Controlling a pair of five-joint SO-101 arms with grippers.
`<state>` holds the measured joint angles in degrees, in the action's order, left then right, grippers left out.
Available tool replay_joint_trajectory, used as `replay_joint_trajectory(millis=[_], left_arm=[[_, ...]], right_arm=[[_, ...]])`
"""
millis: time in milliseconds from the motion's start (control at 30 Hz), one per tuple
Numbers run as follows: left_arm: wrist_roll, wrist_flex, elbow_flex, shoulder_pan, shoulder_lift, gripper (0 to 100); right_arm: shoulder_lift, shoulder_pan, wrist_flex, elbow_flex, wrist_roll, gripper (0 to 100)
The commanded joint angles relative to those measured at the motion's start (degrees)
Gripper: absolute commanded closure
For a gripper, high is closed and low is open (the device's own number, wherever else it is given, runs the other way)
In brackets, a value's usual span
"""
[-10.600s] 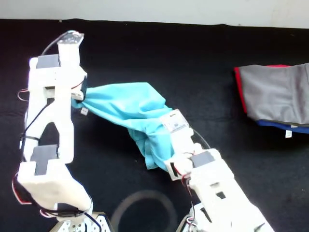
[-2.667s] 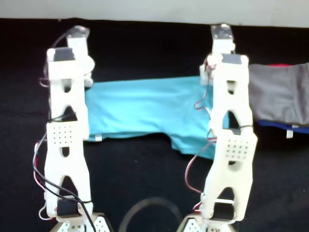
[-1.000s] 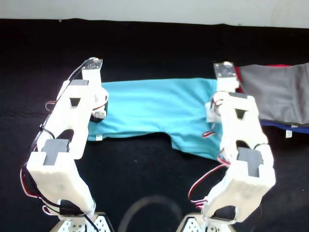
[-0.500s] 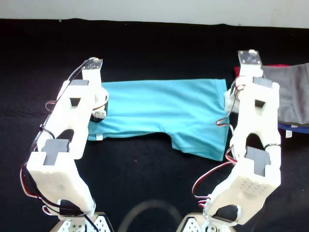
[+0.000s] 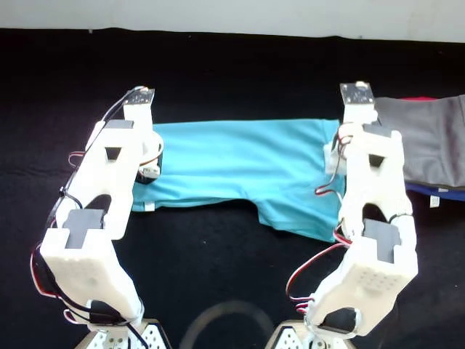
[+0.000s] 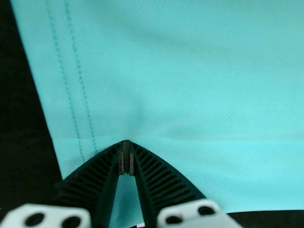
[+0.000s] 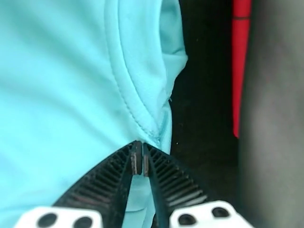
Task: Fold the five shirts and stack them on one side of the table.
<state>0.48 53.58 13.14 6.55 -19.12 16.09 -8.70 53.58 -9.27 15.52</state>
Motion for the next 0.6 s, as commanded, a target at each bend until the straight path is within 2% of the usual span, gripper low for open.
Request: replay_joint_trajectory(millis=[0, 133, 233, 433, 567], left_arm=[[0.3, -1.8, 0.1, -0.5, 0.8, 99], [0.3, -1.8, 0.1, -0.6, 0.8, 99], [0.3, -1.8, 0.1, -0.6, 0.8, 99], [0.3, -1.8, 0.1, -0.6, 0.8, 99], [0.3, -1.8, 0.1, -0.6, 0.8, 99]], right_arm=[[-0.3, -2.9, -3.5, -1.3, 0.6, 97.7], [-1.0, -5.1, -2.2, -0.8, 0.6, 97.7], [-3.6, -4.7, 5.9, 3.2, 0.6, 97.7], [-15.2, 1.0, 17.5, 5.5, 0.4, 97.7], [-25.3, 7.1, 21.0, -1.5, 0.6, 99.4]])
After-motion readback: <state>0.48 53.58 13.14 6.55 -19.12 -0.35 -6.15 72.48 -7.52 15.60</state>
